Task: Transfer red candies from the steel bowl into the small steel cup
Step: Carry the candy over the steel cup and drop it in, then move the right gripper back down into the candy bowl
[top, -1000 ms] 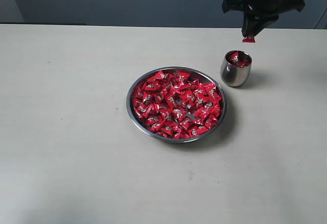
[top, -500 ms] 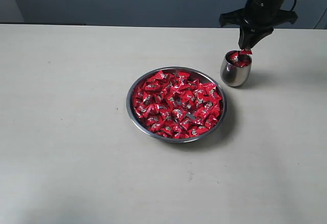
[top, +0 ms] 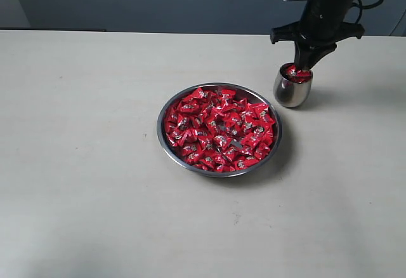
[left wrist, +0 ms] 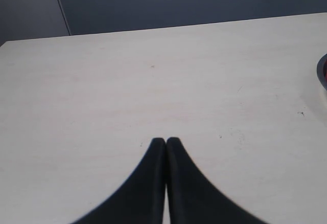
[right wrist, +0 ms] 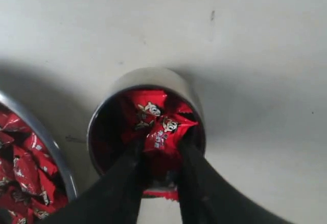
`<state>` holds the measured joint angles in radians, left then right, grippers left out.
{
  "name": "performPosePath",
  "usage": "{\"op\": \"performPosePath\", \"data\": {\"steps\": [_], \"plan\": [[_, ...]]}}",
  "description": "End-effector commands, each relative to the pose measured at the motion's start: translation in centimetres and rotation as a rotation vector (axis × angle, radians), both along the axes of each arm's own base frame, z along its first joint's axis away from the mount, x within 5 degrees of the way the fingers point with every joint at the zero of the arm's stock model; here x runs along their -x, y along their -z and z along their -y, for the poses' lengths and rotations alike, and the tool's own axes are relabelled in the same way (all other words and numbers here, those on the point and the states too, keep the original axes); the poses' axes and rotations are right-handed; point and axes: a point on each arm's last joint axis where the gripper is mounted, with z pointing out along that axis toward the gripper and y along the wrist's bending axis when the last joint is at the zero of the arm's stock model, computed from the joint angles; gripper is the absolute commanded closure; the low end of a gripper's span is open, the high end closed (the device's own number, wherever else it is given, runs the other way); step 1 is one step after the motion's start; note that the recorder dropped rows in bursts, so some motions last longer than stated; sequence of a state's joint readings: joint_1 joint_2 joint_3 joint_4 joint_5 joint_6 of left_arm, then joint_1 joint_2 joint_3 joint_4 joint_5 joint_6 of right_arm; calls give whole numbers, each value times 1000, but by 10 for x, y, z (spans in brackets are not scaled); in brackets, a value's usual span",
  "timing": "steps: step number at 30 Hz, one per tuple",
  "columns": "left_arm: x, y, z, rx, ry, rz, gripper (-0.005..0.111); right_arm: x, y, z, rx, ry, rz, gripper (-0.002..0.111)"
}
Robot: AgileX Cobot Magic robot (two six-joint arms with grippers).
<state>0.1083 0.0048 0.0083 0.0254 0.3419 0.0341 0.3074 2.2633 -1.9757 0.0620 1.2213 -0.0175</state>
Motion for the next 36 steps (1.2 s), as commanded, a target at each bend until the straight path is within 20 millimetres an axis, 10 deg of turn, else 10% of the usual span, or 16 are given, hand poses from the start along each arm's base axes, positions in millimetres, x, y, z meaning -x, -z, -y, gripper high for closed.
{"op": "performPosePath", "data": {"steps": [1, 13, 22, 30, 36], "plan": [[0, -4, 0, 1, -1, 21, 106, -2, -4, 3, -1, -2, 13, 80], [0, -4, 0, 1, -1, 21, 106, 4, -22, -6, -127, 14, 13, 80], [0, -4, 0, 1, -1, 21, 106, 61, -57, -79, -194, -247, 139, 80], [0, -4, 0, 1, -1, 21, 106, 116, -6, -58, -153, -193, 201, 80], [0, -4, 0, 1, -1, 21, 106, 119, 18, -55, -111, -205, 164, 80]]}}
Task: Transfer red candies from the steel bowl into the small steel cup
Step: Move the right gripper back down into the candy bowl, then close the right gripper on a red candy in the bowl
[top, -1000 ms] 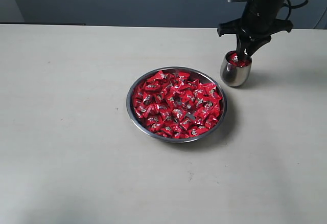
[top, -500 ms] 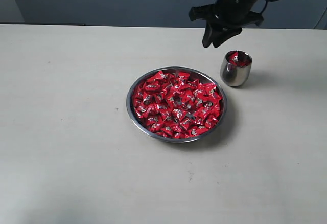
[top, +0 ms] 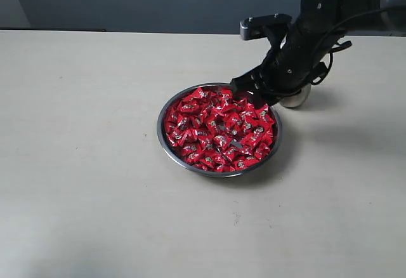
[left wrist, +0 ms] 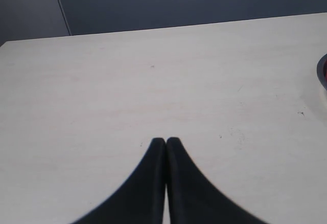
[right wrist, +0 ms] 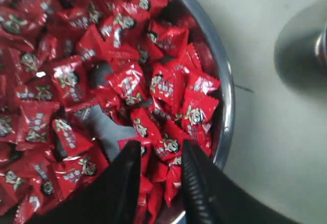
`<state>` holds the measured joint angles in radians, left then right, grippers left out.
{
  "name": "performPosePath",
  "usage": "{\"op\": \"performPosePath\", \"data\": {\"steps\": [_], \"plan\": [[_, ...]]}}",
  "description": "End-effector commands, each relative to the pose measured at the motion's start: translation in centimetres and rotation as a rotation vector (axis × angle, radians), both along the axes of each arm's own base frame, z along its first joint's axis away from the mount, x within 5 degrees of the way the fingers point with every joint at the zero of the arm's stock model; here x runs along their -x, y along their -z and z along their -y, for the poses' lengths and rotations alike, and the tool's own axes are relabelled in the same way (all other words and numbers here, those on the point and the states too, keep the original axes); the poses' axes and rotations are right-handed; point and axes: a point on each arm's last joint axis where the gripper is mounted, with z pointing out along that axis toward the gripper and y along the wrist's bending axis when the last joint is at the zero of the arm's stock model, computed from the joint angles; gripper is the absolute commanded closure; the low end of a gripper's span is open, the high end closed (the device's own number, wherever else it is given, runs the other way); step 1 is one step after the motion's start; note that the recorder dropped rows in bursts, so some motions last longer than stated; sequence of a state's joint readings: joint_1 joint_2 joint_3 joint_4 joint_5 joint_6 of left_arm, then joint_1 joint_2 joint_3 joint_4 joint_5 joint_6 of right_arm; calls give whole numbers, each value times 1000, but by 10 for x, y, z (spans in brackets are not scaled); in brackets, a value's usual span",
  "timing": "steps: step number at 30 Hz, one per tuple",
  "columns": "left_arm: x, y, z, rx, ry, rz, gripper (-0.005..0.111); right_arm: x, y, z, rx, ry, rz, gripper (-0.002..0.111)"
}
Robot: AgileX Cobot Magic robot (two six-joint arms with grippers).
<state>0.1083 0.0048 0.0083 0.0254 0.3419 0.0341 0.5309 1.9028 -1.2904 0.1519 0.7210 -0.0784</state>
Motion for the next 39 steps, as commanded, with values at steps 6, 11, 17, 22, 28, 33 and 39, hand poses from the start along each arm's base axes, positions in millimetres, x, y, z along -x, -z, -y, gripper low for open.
{"op": "performPosePath", "data": {"steps": [6, 11, 17, 22, 28, 33, 39], "plan": [[0, -4, 0, 1, -1, 21, 106, -2, 17, -9, -22, -58, 14, 80], [0, -4, 0, 1, -1, 21, 106, -3, 30, -11, -23, -75, -14, 80], [0, -4, 0, 1, -1, 21, 106, -6, 39, -12, -14, -92, -10, 80], [0, -4, 0, 1, -1, 21, 106, -8, 38, -12, -10, -97, 18, 80], [0, -4, 0, 1, -1, 21, 106, -9, 39, -12, -7, -115, 30, 80], [0, -4, 0, 1, -1, 21, 106, -7, 47, -12, 4, -116, -13, 80], [0, -4, 0, 1, -1, 21, 106, -3, 50, -18, 3, -130, -27, 80]]}}
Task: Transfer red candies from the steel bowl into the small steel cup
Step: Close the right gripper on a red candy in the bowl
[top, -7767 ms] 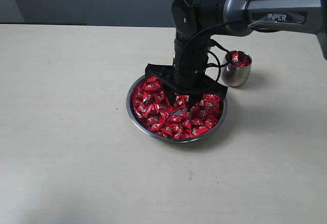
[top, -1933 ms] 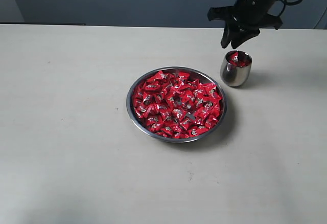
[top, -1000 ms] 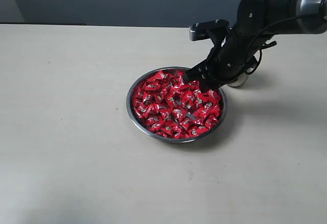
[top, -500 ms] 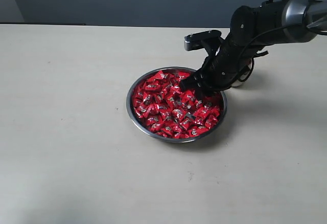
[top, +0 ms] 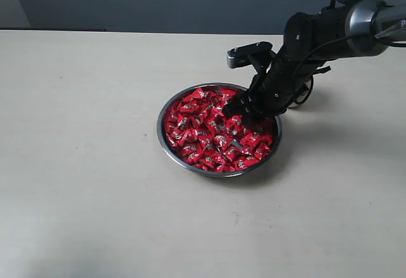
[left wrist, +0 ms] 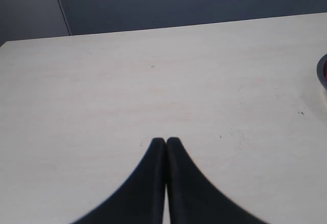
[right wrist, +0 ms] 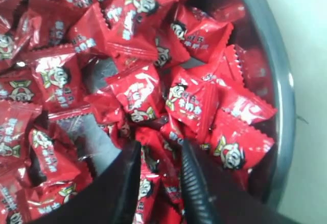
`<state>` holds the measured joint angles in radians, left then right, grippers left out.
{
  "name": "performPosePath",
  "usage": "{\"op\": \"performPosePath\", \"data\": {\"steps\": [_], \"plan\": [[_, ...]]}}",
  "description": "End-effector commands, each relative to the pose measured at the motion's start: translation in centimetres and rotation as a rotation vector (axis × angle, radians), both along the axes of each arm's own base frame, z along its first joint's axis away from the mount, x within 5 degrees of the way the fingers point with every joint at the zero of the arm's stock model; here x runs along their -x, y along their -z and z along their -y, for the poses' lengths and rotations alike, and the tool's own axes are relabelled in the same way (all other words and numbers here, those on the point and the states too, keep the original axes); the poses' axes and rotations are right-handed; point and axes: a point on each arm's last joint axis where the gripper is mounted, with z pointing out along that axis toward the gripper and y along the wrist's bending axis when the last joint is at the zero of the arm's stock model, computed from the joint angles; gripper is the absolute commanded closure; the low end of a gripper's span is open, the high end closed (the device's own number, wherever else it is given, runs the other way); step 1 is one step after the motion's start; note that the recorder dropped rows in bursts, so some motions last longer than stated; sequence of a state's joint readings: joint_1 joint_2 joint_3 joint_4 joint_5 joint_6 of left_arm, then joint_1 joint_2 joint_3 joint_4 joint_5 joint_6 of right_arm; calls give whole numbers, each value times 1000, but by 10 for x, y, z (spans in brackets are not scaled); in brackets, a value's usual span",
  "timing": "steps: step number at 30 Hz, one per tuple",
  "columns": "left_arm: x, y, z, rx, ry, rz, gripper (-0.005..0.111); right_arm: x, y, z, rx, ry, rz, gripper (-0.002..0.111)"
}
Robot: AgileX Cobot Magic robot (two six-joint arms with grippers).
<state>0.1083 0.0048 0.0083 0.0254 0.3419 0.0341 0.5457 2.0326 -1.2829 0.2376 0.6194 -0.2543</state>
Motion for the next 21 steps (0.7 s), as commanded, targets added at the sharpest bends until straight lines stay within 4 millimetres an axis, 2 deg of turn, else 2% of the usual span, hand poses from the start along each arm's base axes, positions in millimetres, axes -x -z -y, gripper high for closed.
{"op": "performPosePath", "data": {"steps": [1, 12, 14, 17, 21], "plan": [[0, -4, 0, 1, -1, 21, 106, 4, 1, -5, 1, -19, -11, 80], [0, -4, 0, 1, -1, 21, 106, 7, 1, -9, 16, -51, 5, 83], [0, -4, 0, 1, -1, 21, 106, 7, 1, -9, 21, -56, 11, 91], [0, -4, 0, 1, -1, 21, 106, 6, 1, -9, 21, -57, 15, 109], [0, -4, 0, 1, -1, 21, 106, 6, 1, -9, 20, -57, 17, 109]]}}
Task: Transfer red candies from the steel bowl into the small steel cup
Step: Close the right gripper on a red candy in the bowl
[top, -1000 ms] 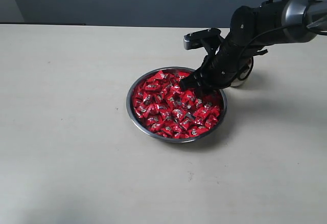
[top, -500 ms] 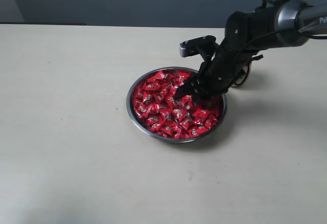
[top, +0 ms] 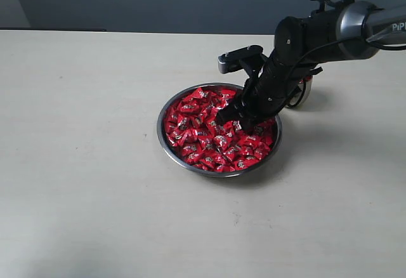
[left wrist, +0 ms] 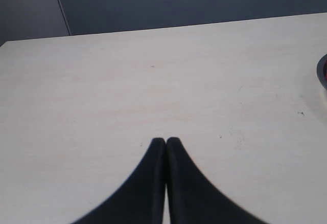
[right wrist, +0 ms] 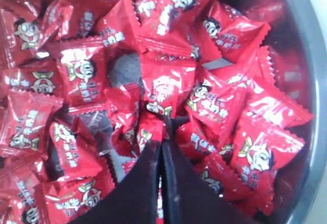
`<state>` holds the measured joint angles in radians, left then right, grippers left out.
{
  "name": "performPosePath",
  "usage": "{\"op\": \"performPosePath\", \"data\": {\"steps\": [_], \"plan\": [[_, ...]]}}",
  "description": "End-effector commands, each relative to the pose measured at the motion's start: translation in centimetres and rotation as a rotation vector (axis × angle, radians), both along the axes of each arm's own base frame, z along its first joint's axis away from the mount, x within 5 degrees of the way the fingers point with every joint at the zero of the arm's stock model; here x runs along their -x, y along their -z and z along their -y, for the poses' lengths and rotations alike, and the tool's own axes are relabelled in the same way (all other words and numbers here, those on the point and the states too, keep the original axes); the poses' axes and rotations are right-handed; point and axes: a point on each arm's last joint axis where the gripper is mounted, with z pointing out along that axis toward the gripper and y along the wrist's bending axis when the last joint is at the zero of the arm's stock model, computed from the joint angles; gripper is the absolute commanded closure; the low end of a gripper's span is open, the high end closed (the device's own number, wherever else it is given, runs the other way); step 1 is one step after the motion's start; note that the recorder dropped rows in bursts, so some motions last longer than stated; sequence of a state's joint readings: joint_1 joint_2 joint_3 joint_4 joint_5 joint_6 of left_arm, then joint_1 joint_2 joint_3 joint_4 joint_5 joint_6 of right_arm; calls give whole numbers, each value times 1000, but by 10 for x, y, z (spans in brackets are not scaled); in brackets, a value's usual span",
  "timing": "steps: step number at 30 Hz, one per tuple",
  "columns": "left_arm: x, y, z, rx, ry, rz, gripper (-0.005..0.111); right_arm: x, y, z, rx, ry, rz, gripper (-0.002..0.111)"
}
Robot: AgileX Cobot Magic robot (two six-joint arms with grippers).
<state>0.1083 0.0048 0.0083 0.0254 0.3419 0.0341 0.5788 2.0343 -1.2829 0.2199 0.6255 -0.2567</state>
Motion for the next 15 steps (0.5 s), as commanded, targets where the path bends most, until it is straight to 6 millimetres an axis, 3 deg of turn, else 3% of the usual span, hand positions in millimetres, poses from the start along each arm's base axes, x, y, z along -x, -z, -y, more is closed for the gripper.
{"op": "performPosePath", "data": {"steps": [1, 6, 15], "plan": [[0, -4, 0, 1, -1, 21, 106, -1, 0, 1, 5, -10, 14, 109], [0, -4, 0, 1, -1, 21, 106, 0, -6, 1, 0, -11, 22, 109], [0, -4, 0, 1, -1, 21, 106, 4, -39, 4, -34, -15, 67, 109]]}}
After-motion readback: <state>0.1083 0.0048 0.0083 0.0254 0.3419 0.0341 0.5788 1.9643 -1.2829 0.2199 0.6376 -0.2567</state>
